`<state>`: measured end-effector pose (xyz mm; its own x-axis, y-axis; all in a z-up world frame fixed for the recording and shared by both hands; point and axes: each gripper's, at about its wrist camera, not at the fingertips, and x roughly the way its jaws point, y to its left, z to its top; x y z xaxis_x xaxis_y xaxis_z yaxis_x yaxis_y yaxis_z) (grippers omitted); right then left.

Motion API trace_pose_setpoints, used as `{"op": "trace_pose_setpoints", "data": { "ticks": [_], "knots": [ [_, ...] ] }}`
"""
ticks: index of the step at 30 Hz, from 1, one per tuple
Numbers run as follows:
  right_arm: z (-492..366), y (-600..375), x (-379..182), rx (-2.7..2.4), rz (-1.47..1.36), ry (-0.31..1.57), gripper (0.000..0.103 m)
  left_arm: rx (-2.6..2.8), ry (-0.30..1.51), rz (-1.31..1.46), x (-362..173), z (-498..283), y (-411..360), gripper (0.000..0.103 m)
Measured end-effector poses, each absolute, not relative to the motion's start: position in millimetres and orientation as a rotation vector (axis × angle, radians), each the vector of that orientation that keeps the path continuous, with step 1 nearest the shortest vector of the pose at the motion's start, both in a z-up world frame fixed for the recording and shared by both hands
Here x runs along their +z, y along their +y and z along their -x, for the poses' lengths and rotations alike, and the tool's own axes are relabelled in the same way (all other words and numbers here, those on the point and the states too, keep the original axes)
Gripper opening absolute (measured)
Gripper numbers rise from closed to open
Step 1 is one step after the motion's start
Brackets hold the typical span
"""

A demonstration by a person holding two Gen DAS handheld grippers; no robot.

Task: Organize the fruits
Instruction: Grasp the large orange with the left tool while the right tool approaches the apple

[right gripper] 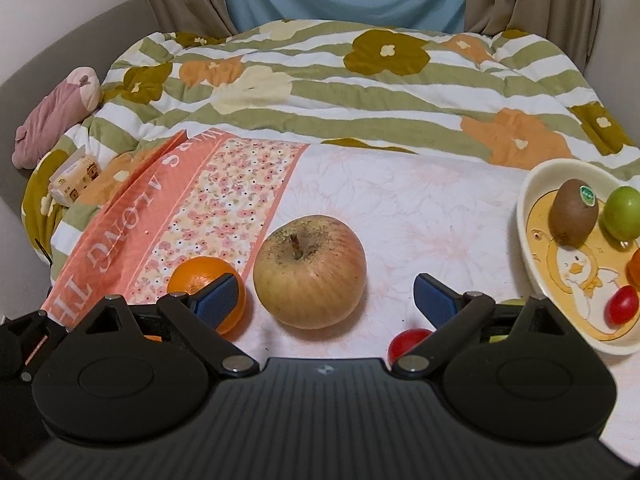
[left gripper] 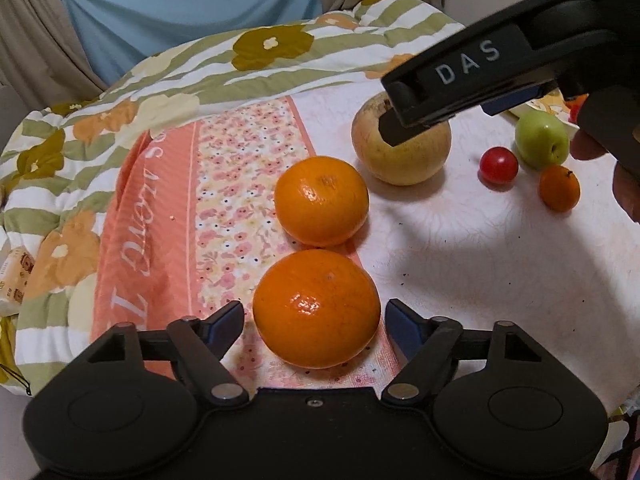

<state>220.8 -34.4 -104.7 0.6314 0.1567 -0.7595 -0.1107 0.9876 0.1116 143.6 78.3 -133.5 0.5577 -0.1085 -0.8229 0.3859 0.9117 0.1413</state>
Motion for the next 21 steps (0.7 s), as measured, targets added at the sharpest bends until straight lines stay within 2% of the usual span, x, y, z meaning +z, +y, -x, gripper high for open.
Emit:
{"op": "trace_pose_setpoints", "data": {
  "ticks": [5, 8, 13, 16, 21],
  "knots": [
    [-229.2, -32.7, -112.2, 0.159, -0.065, 0.886, 0.103, -0.307, 0.94, -0.319, -136.1, -145.9, 77.9, 0.074],
    [-234.9, -30.2, -115.8, 0.162, -0.068, 0.891, 0.103, -0.305, 0.932, -0.311, -136.4, -148.1, 78.8, 0.069],
    [-242.6, -24.5, -121.5, 0.172, -0.069, 0.901, 0.103, -0.313, 0.929, -0.3, -136.3, -150.2, 80.2, 0.068],
    [-246.1, -21.8, -126.1, 0.181, -0.071, 0.917, 0.095, -0.313, 0.932, -0.296, -136.3, -150.7, 81.0, 0.068],
    [-249.9, -22.8, -132.2, 0.175, -0.097, 0.929, 0.092, -0.315, 0.934, -0.295, -136.1, -149.7, 81.4, 0.067]
  ]
}}
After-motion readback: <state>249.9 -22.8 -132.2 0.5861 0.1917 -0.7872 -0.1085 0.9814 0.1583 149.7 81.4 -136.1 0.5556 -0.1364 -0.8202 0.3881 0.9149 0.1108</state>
